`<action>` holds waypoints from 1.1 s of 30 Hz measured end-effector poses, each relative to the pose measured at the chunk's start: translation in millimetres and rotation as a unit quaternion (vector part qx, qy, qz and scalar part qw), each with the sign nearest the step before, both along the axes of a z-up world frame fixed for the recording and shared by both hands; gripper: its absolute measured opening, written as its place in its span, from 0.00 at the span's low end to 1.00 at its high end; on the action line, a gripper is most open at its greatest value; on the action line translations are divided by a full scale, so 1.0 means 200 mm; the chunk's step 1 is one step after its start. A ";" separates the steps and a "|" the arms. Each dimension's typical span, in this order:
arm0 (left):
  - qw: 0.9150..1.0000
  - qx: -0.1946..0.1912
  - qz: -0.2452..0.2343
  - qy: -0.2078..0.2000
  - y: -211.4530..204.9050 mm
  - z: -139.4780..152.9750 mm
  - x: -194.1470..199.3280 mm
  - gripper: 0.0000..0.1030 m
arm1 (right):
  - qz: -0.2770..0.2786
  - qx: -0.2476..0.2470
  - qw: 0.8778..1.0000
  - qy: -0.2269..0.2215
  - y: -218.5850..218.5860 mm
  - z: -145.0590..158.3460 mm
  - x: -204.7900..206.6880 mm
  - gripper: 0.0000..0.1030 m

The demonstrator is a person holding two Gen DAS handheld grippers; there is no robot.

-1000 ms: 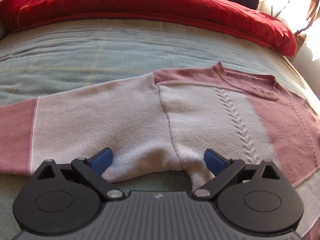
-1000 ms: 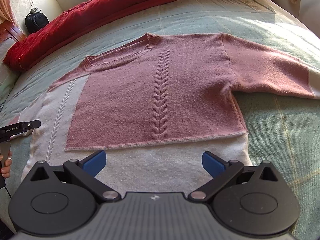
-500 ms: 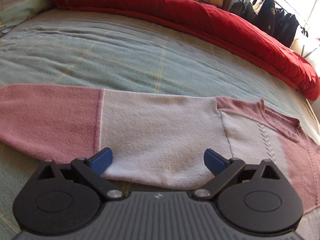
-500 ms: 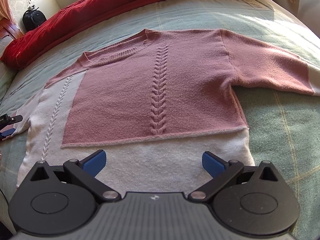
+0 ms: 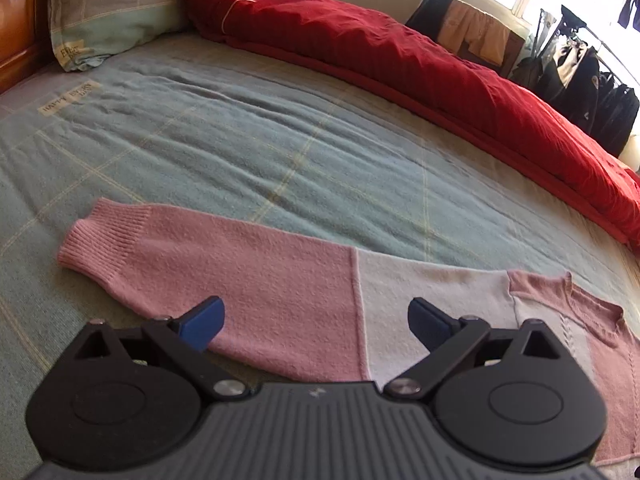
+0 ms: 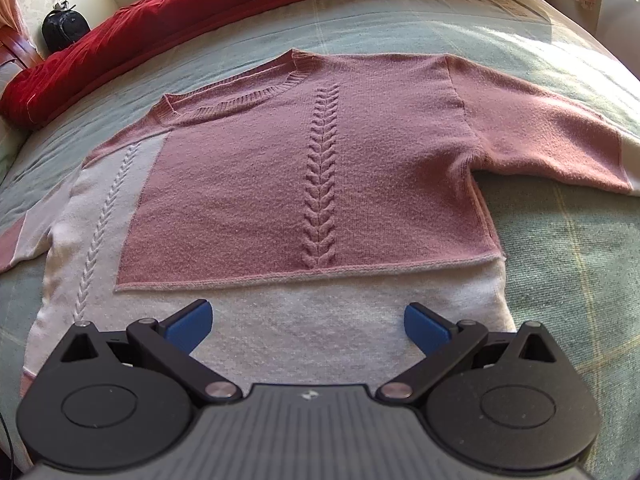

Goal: Fold clothes

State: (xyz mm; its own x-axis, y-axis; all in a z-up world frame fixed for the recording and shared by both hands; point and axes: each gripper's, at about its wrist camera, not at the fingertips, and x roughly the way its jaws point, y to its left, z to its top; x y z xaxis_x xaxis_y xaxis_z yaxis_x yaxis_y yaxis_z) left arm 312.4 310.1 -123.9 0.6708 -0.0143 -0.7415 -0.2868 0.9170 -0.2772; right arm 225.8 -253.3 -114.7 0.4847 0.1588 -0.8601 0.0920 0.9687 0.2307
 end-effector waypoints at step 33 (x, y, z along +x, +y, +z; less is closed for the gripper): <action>0.965 0.057 -0.256 0.030 -1.40 -0.11 0.38 0.95 | 0.005 -0.035 0.996 -0.085 -0.20 -0.09 0.83 1.00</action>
